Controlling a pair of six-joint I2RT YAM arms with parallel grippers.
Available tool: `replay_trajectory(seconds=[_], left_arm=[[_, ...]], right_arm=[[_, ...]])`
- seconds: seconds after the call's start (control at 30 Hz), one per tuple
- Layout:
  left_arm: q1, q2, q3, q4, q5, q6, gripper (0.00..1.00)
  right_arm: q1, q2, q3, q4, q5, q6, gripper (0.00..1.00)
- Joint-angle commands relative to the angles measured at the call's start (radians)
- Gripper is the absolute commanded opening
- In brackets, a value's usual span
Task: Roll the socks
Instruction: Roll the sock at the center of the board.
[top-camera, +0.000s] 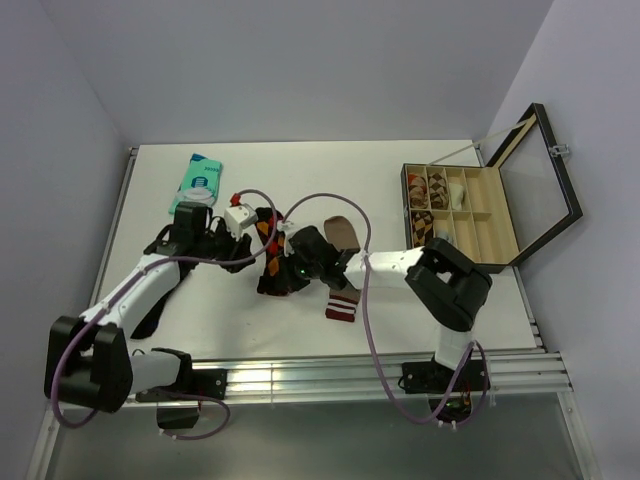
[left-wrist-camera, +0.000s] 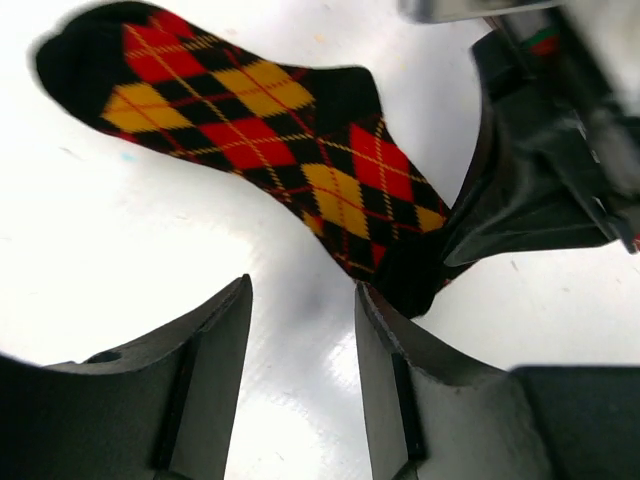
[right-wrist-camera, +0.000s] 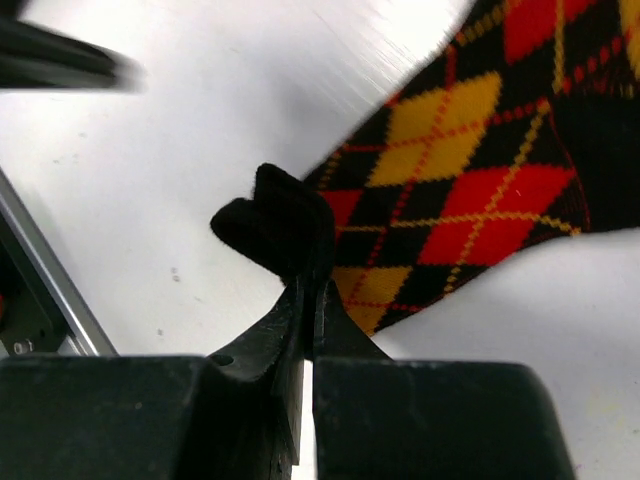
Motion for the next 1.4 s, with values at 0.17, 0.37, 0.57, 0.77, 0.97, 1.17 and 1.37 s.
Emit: replay_trajectory(seconds=[0.17, 0.37, 0.57, 0.77, 0.97, 1.17, 1.37], left_arm=[[-0.001, -0.183, -0.111, 0.191, -0.103, -0.028, 0.51], [-0.016, -0.297, -0.189, 0.237, -0.112, 0.045, 0.56], [-0.207, -0.32, -0.256, 0.228, -0.282, 0.174, 0.56], [-0.4, -0.294, -0.322, 0.266, -0.423, 0.24, 0.58], [-0.487, -0.261, -0.368, 0.286, -0.481, 0.317, 0.59], [-0.546, -0.216, -0.411, 0.398, -0.55, 0.401, 0.59], [-0.556, -0.175, -0.462, 0.529, -0.563, 0.46, 0.6]], right_arm=[[-0.046, 0.08, 0.055, -0.115, -0.082, 0.086, 0.0], [-0.089, 0.123, 0.09, -0.164, -0.137, 0.118, 0.0], [-0.098, 0.151, 0.173, -0.254, -0.156, 0.114, 0.0], [-0.108, 0.177, 0.224, -0.317, -0.165, 0.115, 0.0], [-0.138, 0.195, 0.25, -0.339, -0.205, 0.12, 0.0], [-0.161, 0.215, 0.287, -0.391, -0.236, 0.095, 0.0], [-0.181, 0.228, 0.31, -0.443, -0.271, 0.064, 0.0]])
